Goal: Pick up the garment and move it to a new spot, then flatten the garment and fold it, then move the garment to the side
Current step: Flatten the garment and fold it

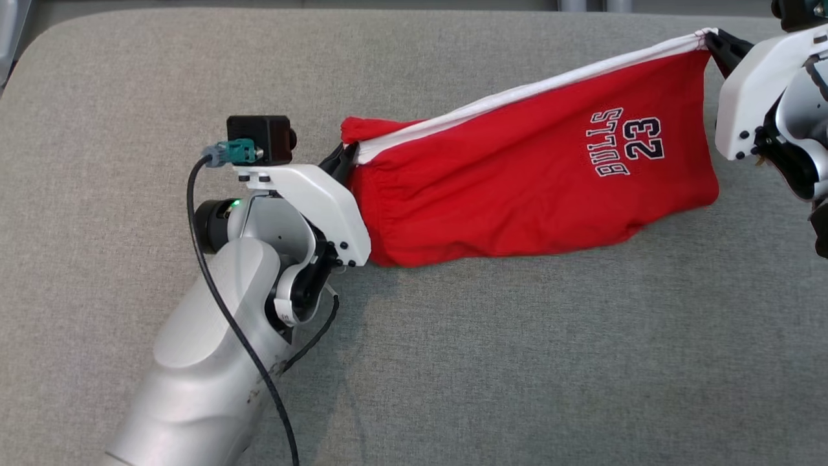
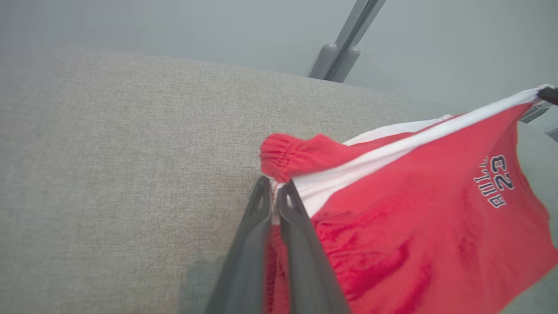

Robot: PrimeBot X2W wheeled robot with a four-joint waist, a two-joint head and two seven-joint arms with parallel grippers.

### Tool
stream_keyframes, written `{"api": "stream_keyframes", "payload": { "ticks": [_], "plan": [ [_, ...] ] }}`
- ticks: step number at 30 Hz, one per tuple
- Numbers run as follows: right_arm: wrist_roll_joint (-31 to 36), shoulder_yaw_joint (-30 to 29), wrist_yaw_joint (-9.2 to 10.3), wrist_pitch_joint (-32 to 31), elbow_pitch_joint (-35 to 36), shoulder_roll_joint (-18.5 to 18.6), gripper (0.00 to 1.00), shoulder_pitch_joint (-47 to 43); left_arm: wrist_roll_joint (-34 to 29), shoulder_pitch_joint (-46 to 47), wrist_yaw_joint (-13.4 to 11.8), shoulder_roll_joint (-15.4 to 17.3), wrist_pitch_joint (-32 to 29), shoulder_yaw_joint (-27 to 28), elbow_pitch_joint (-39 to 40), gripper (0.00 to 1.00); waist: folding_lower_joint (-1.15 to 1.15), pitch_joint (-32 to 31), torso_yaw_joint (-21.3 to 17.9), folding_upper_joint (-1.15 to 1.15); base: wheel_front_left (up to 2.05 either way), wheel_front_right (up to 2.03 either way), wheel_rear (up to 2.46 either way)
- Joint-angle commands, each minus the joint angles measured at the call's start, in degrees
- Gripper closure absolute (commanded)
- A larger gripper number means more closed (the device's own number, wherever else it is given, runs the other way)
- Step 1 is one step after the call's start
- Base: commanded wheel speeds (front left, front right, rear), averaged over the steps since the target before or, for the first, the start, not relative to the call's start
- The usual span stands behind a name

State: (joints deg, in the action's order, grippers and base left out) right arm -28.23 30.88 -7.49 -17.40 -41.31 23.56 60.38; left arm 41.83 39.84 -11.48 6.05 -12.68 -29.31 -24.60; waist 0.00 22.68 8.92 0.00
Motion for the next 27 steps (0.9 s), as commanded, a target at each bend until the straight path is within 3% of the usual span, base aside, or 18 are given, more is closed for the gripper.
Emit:
{"api": "stream_keyframes", "payload": {
  "ticks": [1,2,3,4,5,6,17,23,27],
  "plan": [
    [0.1,0.3,-0.01,1.3,-1.7,-0.1,1.00,1.4,0.1,1.4,0.4,-0.3,0.2,-0.1,-1.5,1.00,0.00,0.7,0.4,0.00,0.00,0.00,0.00],
    [0.2,0.5,0.00,2.0,-2.6,-0.4,1.00,1.9,0.2,2.1,0.9,-0.5,0.3,-0.3,-2.2,1.00,0.00,0.9,0.5,0.00,0.00,0.00,0.00],
    [0.2,0.5,-0.01,2.6,-3.6,-0.6,1.00,2.4,0.1,2.6,1.1,-0.6,0.6,-0.6,-2.8,0.81,0.00,1.1,0.6,0.00,0.00,0.00,0.00],
    [-0.2,0.4,-0.01,3.1,-4.4,-1.0,1.00,2.8,-0.4,3.1,1.4,-0.6,0.9,-1.0,-3.4,0.38,0.00,1.2,0.8,0.00,0.00,0.00,0.00],
    [-0.1,0.7,-0.01,3.8,-5.1,-1.2,0.89,3.3,-1.1,3.6,1.6,-0.7,1.5,-1.4,-4.1,0.00,0.00,1.3,0.9,0.00,0.00,0.00,0.00],
    [0.0,0.9,-0.01,4.4,-5.8,-1.4,0.00,3.8,-1.4,3.9,1.8,-0.7,1.9,-1.8,-4.7,0.00,0.00,1.4,1.0,0.00,0.00,0.00,0.00],
    [-3.2,-0.2,-0.01,5.9,-13.5,-4.0,0.00,4.9,-5.2,2.3,4.6,0.8,16.3,-2.2,-6.5,0.00,0.00,-1.7,2.1,0.00,0.00,0.00,0.00],
    [-5.8,-2.5,-0.01,3.3,-17.6,-4.5,0.00,3.4,-5.5,-3.0,5.9,3.4,22.8,-1.7,-4.1,0.00,0.00,-4.5,3.0,0.00,0.00,0.00,0.00],
    [-6.8,-4.5,-0.01,2.8,-20.9,-4.7,0.00,2.4,-8.1,-8.0,5.4,5.7,26.6,-1.8,0.7,0.00,0.00,-6.2,3.9,0.00,0.00,0.00,0.00]
  ]
}}
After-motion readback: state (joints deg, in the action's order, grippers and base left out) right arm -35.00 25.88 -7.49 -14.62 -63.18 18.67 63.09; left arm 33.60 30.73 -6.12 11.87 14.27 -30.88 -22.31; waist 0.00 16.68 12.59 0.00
